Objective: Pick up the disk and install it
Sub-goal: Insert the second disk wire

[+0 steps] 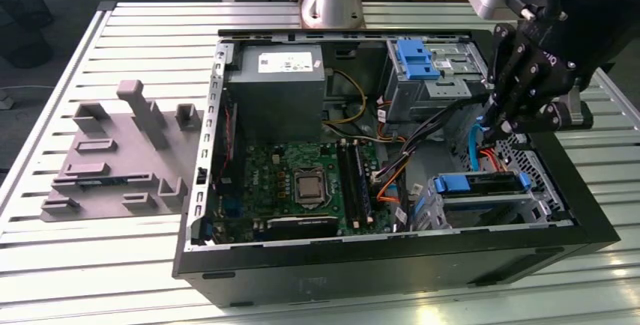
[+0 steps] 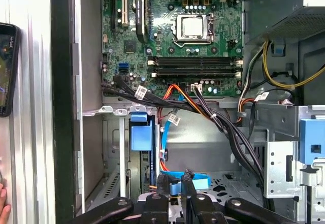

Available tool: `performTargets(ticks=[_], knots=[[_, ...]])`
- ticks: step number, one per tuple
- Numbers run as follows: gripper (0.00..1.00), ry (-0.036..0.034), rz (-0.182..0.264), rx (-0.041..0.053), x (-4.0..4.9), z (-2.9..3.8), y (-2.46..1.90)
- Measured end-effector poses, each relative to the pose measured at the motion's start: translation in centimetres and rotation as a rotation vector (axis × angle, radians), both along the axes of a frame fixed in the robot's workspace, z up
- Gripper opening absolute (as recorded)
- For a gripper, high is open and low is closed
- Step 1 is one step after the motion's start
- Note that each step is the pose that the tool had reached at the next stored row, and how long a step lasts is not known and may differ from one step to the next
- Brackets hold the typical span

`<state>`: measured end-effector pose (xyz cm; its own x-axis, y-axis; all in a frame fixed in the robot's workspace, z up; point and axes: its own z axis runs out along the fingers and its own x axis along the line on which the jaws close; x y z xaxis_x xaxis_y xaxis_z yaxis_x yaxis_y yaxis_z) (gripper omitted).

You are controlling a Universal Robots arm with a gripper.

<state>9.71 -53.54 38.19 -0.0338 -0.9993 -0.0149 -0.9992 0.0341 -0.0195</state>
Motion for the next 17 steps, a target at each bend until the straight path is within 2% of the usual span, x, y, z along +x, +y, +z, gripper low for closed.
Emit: performTargets(ticks=[6, 11, 12, 13, 17], knots=[[0.25, -0.0119, 0.003, -0.0002, -0.07, -0.65, 0.0], [0.23, -0.0124, 0.003, -0.0006, -0.08, -0.67, 0.0], [0.17, -0.0124, 0.003, -0.0006, -0.08, -0.68, 0.0], [0.16, -0.0122, 0.003, -0.0005, -0.07, -0.68, 0.0], [0.16, -0.0114, 0.003, -0.0005, 0.02, -0.68, 0.0]])
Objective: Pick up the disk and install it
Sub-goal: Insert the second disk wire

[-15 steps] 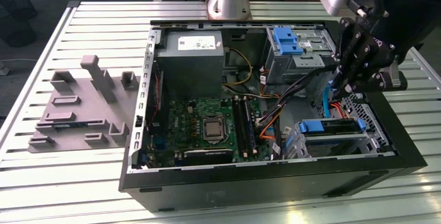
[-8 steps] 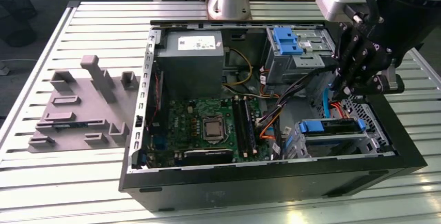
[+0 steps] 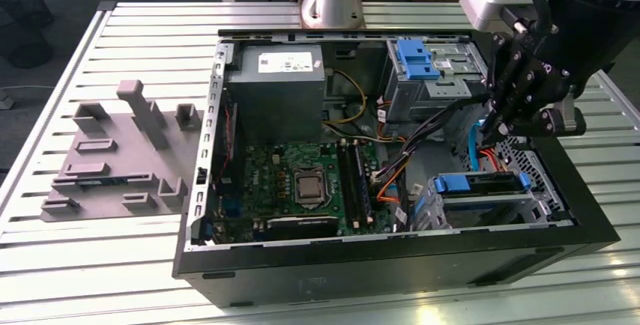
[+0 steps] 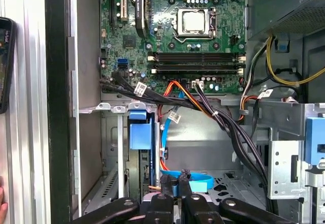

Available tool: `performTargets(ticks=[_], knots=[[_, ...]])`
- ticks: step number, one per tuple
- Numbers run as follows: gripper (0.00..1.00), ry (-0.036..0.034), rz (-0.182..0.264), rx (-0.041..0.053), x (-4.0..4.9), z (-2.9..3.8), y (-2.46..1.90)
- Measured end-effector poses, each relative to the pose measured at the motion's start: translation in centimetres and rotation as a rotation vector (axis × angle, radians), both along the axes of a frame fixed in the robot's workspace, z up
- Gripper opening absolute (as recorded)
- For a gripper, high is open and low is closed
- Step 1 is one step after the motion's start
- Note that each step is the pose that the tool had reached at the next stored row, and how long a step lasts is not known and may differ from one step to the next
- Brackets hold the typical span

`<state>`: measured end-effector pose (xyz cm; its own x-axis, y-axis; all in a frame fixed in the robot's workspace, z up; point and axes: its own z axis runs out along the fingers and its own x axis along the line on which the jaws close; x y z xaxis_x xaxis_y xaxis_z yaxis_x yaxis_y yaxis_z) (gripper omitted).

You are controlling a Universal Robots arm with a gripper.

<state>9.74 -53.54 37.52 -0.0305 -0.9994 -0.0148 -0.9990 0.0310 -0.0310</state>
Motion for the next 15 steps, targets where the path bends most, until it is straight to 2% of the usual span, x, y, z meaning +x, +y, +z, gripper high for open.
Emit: performTargets(ticks=[4, 5, 9, 12, 14, 15], knots=[[0.17, 0.0, 0.0, 0.0, 0.01, 0.13, 0.0], [0.23, 0.0, 0.0, 0.0, -0.01, 0.19, 0.0], [0.23, -0.0023, 0.001, 0.0, -0.36, 0.31, 0.0], [0.23, -0.0081, 0.002, -0.0015, -0.48, 0.29, 0.0], [0.23, -0.0172, 0.002, -0.0027, -0.52, 0.24, 0.0], [0.23, -0.0192, 0.002, -0.0032, -0.51, 0.19, 0.0]])
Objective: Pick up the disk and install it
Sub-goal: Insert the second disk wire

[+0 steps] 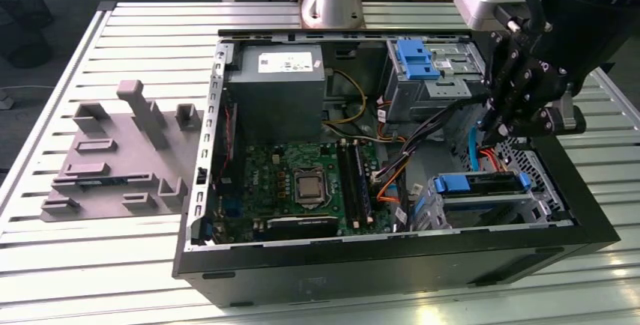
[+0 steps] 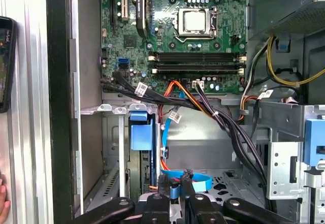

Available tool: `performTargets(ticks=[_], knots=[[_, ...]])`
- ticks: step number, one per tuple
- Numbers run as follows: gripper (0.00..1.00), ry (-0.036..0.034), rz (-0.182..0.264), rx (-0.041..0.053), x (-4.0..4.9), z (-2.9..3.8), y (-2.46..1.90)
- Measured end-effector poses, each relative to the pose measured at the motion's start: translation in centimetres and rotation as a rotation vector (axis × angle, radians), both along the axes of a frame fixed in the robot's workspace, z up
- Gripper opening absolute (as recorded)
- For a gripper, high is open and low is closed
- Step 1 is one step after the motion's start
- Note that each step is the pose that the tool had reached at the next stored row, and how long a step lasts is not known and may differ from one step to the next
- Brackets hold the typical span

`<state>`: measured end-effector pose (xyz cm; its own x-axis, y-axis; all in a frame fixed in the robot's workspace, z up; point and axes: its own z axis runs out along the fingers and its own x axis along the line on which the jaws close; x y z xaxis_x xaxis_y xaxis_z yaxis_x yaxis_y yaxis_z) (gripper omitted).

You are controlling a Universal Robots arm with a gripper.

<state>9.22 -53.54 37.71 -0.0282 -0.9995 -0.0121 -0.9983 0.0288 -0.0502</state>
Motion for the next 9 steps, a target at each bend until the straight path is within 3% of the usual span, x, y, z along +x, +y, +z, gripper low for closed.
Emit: performTargets(ticks=[3, 4, 9], knots=[[0.22, -0.006, 0.0, -0.0007, -0.01, -0.26, 0.0], [0.16, -0.0073, 0.0, -0.0012, 0.0, -0.34, 0.0], [0.16, -0.0048, -0.004, -0.0017, 0.11, -0.42, 0.0]])
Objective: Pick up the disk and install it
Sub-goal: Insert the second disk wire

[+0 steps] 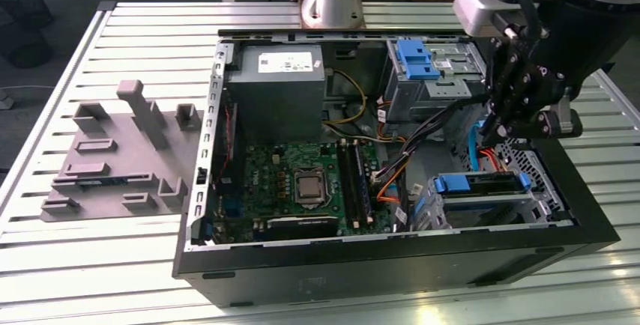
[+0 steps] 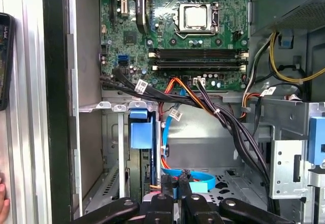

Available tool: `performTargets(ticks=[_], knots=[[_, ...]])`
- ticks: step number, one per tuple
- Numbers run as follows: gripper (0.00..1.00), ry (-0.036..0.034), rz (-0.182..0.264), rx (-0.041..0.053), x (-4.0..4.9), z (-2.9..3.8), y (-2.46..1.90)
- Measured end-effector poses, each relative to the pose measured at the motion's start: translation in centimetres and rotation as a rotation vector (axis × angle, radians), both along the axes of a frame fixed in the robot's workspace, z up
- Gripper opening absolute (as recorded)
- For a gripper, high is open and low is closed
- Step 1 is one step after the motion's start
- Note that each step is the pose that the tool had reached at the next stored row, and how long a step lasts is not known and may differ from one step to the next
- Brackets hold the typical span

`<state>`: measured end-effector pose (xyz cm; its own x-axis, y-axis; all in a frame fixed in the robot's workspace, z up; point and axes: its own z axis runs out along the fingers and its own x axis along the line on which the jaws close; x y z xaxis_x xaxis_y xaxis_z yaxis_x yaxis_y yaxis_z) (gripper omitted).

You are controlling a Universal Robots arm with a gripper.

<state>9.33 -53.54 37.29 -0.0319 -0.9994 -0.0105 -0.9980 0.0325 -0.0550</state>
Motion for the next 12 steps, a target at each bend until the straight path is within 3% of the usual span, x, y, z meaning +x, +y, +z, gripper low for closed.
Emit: performTargets(ticks=[12], knots=[[0.16, 0.0337, -0.012, -0.0013, 0.57, -1.04, 0.0]])
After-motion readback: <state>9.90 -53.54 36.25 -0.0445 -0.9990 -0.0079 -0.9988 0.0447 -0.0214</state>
